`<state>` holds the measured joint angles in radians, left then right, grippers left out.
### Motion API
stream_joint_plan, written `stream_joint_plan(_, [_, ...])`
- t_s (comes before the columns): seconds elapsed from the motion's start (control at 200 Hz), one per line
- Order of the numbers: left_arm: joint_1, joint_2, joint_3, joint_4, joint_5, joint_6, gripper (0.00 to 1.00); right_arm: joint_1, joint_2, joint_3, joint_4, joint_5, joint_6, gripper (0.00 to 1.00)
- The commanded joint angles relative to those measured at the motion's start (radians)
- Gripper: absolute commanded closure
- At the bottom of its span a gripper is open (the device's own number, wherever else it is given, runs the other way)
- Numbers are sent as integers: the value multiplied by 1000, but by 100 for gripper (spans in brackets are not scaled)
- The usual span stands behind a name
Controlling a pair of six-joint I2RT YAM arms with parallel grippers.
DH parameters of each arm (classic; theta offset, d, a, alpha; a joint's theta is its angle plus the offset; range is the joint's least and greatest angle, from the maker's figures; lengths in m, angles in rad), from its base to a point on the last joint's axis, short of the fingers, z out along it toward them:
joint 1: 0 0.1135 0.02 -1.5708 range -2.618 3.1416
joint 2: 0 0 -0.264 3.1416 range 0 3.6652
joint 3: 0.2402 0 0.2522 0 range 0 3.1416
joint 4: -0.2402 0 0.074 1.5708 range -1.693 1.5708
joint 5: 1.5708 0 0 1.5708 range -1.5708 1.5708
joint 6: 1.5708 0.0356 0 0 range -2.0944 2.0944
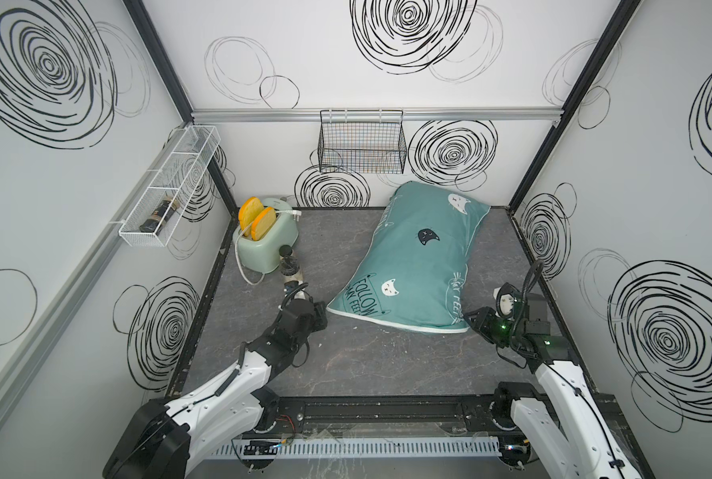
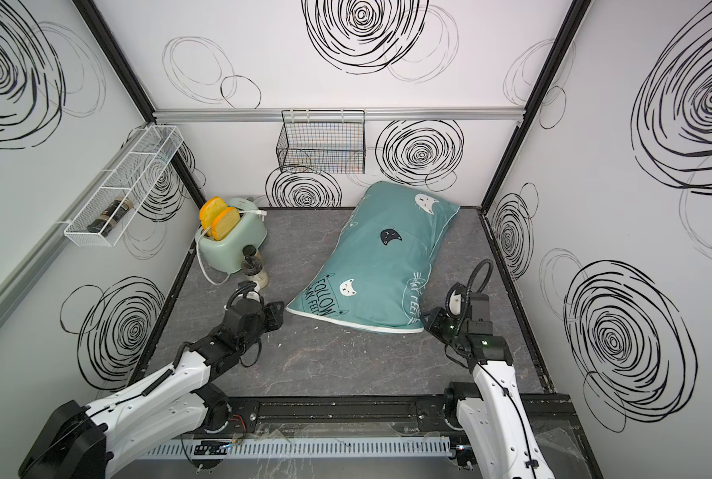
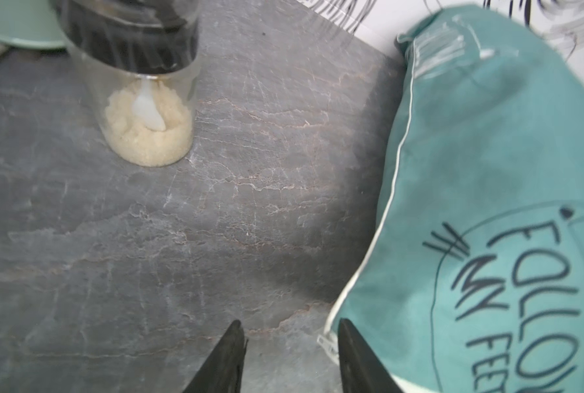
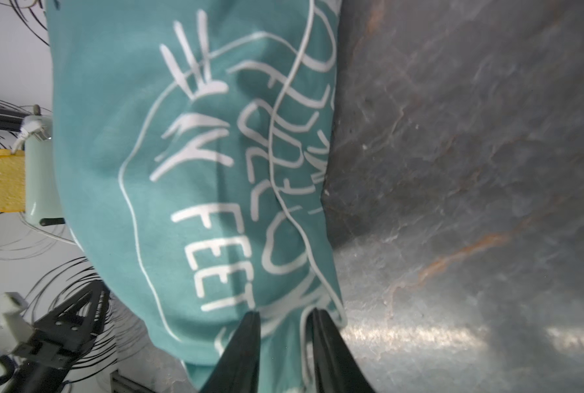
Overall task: Zip up pillowcases
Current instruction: Zip the zipper on the pillowcase, then reset both arms
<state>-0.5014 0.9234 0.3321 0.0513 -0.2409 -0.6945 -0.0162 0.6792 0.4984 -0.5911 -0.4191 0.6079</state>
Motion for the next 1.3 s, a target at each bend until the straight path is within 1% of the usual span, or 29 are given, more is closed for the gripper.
stream_joint_plan(0.0, [17,-21,71,-52,-81,19,36,-8,14,53,46,53,-17,56])
stream_joint_plan(0.065, [31,-32,98,-84,-122,32,28,-7,38,88,45,85,-22,49])
stream_joint_plan(0.13, [47,-38,125,-112,-175,41,22,-7,63,119,34,119,-26,43])
stream_joint_plan(0.19, [74,-42,141,-120,-201,53,18,-8,78,135,36,154,-29,37])
stream_joint_plan(0.27, [124,-37,159,-122,-221,65,10,-17,101,160,65,212,-31,27])
stream_joint_plan(0.355, [184,-20,163,-88,-258,88,1,-19,150,180,139,285,-20,13])
stream_joint_plan(0.385, [206,-11,162,-67,-271,101,3,-20,173,182,179,307,-20,6])
stream_joint_plan(0.425, [231,8,162,-38,-295,116,4,-19,209,188,228,345,-17,0])
stream_joint_plan(0.445, [243,18,163,-20,-304,129,4,-19,227,190,258,363,-17,2])
stream_joint_plan(0.485, [255,43,170,3,-332,166,4,-19,261,187,326,402,-22,2])
stream_joint_plan(0.56, [258,87,188,20,-467,197,4,-18,307,164,465,491,-26,2])
stream_joint_plan(0.595, [262,99,181,69,-497,224,4,-18,319,145,533,538,-38,2])
stream_joint_plan(0.63, [270,106,170,127,-497,258,4,-19,325,117,602,584,-53,2])
stream_joint_plan(0.73, [302,125,107,304,-454,377,4,-20,342,27,815,690,-159,2])
stream_joint_plan(0.805, [323,144,44,445,-449,458,4,-21,371,-33,944,735,-231,3])
stream_joint_plan(0.845, [332,158,1,551,-436,500,4,-20,392,-57,994,741,-248,2])
stream_joint_plan(0.89, [340,179,-47,680,-391,550,4,-21,423,-77,1047,731,-274,2])
stream_joint_plan(0.966, [342,236,-99,845,-332,621,4,-19,496,-87,1098,706,-318,3])
stream_joint_plan(1.091, [342,335,-160,1091,-264,671,4,-19,635,-106,1228,660,-363,2])
stream_joint_plan(1.121, [343,347,-163,1118,-244,672,4,-19,665,-115,1265,639,-375,2])
stream_joint_plan(1.166, [350,366,-158,1141,-180,688,4,-18,701,-127,1332,612,-398,2])
stream_joint_plan(1.221, [354,403,-148,1179,-123,700,4,-16,716,-98,1304,601,-388,2])
stream_joint_plan(1.261, [354,441,-150,1233,-88,718,4,-12,727,-96,1335,586,-414,2])
stream_joint_plan(1.296, [354,473,-154,1273,-74,728,4,-8,736,-101,1364,601,-429,2])
